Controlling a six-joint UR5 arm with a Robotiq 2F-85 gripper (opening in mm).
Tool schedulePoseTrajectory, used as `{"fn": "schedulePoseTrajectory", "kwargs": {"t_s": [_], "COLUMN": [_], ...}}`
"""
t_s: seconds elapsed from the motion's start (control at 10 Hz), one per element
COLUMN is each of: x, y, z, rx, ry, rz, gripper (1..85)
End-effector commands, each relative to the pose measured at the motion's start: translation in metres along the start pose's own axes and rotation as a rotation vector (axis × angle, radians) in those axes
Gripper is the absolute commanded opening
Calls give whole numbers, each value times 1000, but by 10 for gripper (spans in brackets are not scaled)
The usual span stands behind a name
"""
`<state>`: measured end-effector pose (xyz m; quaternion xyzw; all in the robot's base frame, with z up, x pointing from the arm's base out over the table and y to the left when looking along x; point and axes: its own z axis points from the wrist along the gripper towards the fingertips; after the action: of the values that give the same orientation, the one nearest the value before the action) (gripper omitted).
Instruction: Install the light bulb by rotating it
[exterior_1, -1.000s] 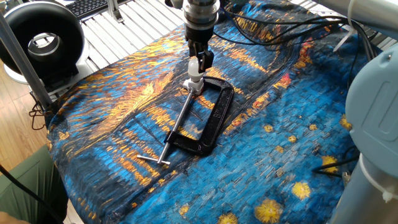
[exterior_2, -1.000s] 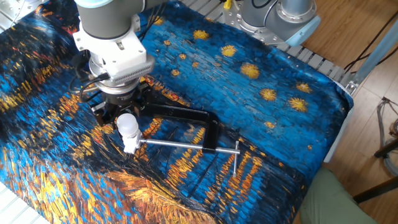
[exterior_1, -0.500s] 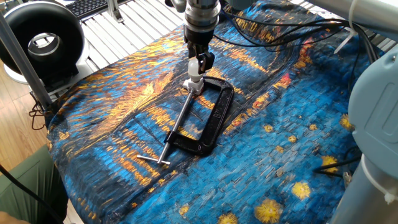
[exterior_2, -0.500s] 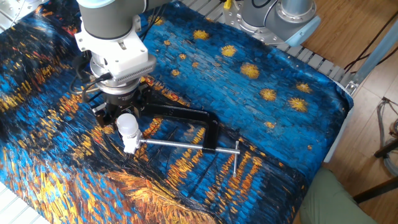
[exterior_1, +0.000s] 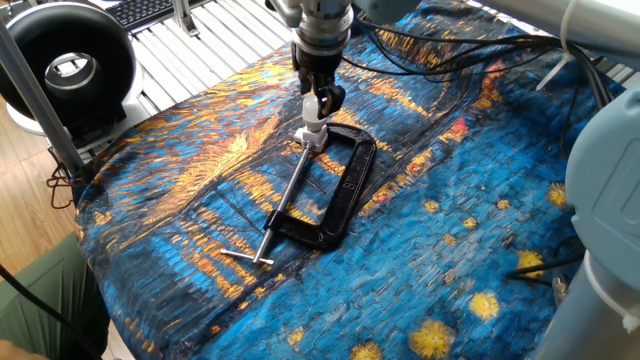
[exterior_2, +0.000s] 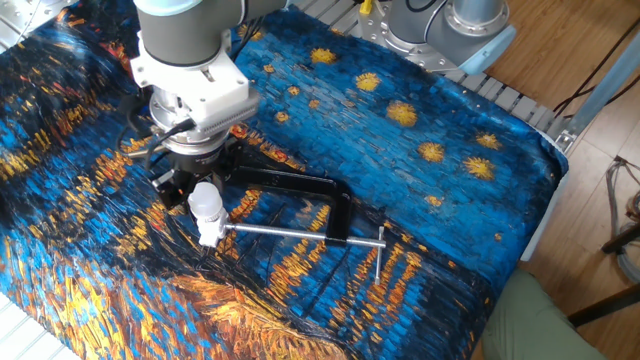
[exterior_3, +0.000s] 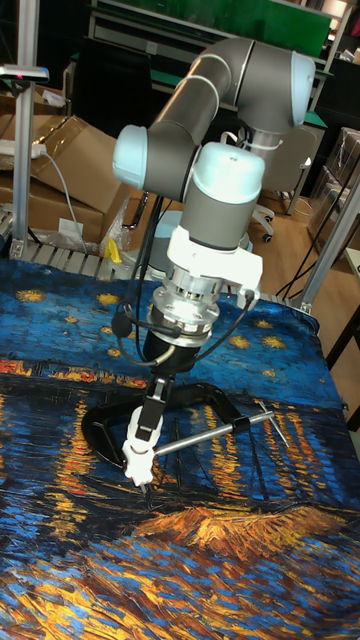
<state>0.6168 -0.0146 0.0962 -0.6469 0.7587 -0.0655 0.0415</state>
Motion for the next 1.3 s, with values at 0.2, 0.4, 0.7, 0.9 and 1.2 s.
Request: {"fn": "schedulePoseTrajectory", "kwargs": {"t_s": [0.2, 0.4, 0.7, 0.9, 1.2], "x": [-2, -1, -1, -2, -1], "y": [3, 5, 7, 9, 14], "z": [-1, -1, 1, 1, 0], "rx": [-3, -4, -10, -16, -35], "ry": [-14, -14, -25, -33, -41], "rz": [-8, 20, 86, 158, 284], "gripper": [553, 520, 480, 450, 417]}}
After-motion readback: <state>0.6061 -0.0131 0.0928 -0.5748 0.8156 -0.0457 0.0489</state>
